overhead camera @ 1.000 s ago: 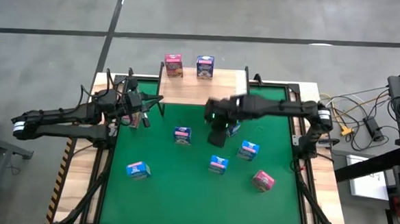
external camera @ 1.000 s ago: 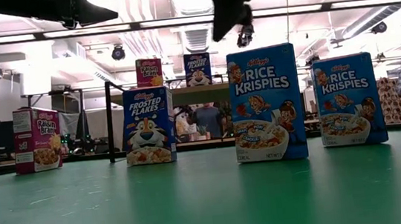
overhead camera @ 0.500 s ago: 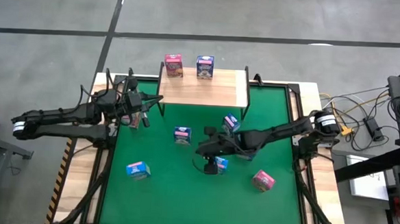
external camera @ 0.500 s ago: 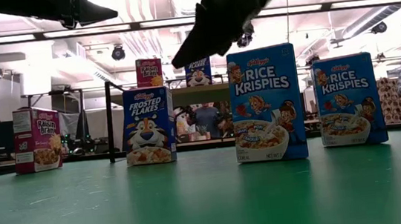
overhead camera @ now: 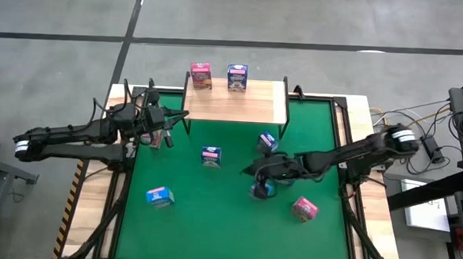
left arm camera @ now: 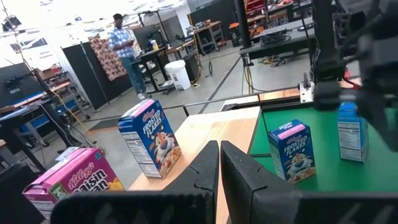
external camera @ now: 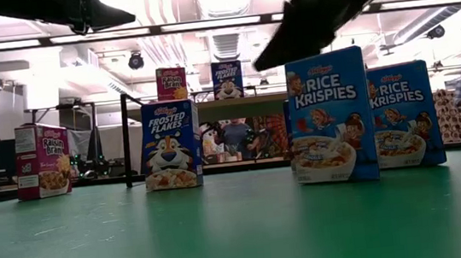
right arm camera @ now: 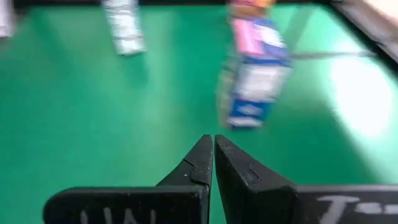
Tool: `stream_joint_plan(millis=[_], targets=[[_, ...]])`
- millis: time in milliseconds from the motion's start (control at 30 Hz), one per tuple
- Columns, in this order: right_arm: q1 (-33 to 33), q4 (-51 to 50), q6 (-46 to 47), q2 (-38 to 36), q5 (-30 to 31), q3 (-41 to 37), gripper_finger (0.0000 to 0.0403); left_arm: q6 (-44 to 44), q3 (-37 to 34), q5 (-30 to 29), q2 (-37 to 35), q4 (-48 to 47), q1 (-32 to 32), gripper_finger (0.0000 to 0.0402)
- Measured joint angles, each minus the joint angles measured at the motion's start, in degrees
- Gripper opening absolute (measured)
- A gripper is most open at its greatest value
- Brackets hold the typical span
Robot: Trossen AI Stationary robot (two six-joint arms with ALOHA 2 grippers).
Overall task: Stack cereal on shelf
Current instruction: Put the top light blue cereal box on the shelf
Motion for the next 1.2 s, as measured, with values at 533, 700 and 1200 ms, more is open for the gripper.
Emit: stream_joint_plan(millis=[533,700,1200], targets=[[-1.6,-52.1,34.2,-13.8,2.4,11.9,0.0034,0.0,0.0,0.0,0.1,-0.1,0.0,0.0],[-1.5,-58.8,29.9,-13.4,-2.4,16.0,0.0095,0.1,0.0,0.0,0.2,-0.1,0.0,0.0],[0.9,-61.3,25.6,-13.3,-3.6,11.5,0.0242,0.1,0.0,0.0,0.2,-0.1,0.0,0.0]])
